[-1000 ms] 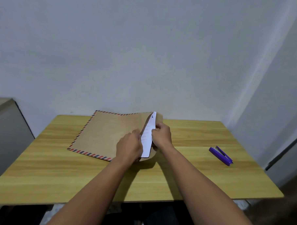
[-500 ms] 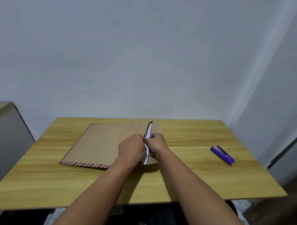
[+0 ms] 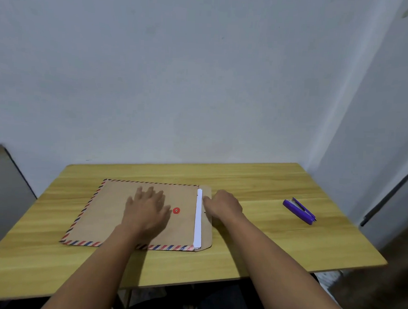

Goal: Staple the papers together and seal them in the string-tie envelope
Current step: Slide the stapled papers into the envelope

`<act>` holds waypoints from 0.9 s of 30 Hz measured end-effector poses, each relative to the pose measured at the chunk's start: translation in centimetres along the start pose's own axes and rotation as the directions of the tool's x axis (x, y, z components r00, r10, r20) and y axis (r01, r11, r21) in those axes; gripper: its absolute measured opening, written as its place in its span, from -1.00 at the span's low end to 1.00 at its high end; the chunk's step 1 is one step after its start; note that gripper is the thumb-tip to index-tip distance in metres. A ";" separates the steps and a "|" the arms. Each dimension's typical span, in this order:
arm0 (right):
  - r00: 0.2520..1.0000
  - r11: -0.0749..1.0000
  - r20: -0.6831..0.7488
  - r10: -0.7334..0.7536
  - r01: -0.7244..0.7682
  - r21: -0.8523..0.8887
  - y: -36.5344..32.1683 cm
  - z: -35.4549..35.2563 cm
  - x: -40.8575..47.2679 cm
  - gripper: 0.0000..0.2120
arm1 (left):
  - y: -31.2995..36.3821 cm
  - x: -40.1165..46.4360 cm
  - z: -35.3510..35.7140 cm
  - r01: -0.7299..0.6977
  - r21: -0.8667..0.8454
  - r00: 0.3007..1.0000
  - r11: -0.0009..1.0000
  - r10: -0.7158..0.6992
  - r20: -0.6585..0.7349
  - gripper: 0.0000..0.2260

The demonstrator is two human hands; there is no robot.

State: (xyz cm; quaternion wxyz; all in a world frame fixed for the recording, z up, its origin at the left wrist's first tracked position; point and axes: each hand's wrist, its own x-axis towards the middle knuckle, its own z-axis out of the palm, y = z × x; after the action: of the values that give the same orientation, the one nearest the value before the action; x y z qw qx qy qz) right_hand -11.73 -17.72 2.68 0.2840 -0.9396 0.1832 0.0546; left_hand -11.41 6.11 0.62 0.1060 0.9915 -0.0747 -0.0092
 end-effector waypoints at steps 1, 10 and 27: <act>0.999 1.000 0.034 0.008 -0.009 0.018 0.0 0.2 0.1 -0.68 | -0.7 -0.2 0.5 0.004 0.014 0.998 1.000 -0.005 0.055 -0.37; 0.991 0.949 0.131 0.043 -0.081 0.304 -0.1 1.3 1.5 -0.79 | 0.1 -1.4 2.9 0.114 0.016 0.983 0.993 -0.115 0.145 -0.26; 0.887 0.826 -0.104 -0.450 0.369 -0.426 1.5 3.7 2.4 -0.73 | 0.8 -2.6 2.6 -0.059 0.070 0.977 0.996 0.044 0.208 -0.08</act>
State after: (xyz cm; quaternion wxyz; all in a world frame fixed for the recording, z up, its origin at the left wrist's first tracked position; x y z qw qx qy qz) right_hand -10.09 -17.56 -1.66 0.0737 -0.9950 -0.0108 -0.0668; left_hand -14.15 5.15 -1.79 0.0604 0.9862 -0.1113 -0.1065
